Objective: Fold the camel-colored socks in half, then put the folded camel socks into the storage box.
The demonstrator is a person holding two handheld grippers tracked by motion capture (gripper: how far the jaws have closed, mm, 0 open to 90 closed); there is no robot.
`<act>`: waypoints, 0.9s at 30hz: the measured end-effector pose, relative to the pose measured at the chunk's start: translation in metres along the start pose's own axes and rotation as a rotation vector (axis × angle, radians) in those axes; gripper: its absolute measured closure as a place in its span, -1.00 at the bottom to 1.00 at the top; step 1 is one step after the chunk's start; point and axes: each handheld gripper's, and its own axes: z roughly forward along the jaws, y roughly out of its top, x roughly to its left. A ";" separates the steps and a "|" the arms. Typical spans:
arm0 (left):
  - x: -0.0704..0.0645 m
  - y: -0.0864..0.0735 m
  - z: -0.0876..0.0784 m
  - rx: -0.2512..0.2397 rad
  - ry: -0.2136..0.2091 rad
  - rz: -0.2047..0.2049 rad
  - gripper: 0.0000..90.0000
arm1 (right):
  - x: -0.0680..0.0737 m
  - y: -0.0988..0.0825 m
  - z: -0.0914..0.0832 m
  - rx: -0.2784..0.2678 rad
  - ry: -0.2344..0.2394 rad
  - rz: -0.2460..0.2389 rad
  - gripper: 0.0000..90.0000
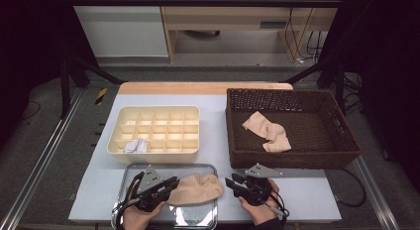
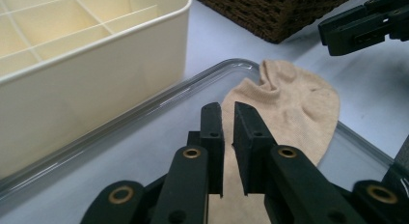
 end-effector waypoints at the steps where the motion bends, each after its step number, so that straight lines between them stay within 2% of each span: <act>1: -0.002 0.001 0.002 0.003 -0.001 0.002 0.86 | -0.001 -0.001 -0.001 -0.001 -0.001 0.001 0.47; 6: -0.009 0.006 0.011 0.004 0.001 0.013 0.98 | -0.002 -0.002 -0.003 -0.009 -0.008 -0.001 0.43; 16: -0.023 0.006 0.032 0.032 -0.041 0.029 0.99 | -0.001 -0.005 0.001 -0.016 0.004 0.022 0.32; 20: -0.026 0.003 0.040 0.047 -0.062 0.031 0.99 | 0.001 -0.006 0.004 -0.018 0.014 0.028 0.27; 27: -0.027 -0.004 0.051 0.086 -0.059 0.037 0.99 | 0.004 -0.007 0.013 -0.008 0.027 0.038 0.27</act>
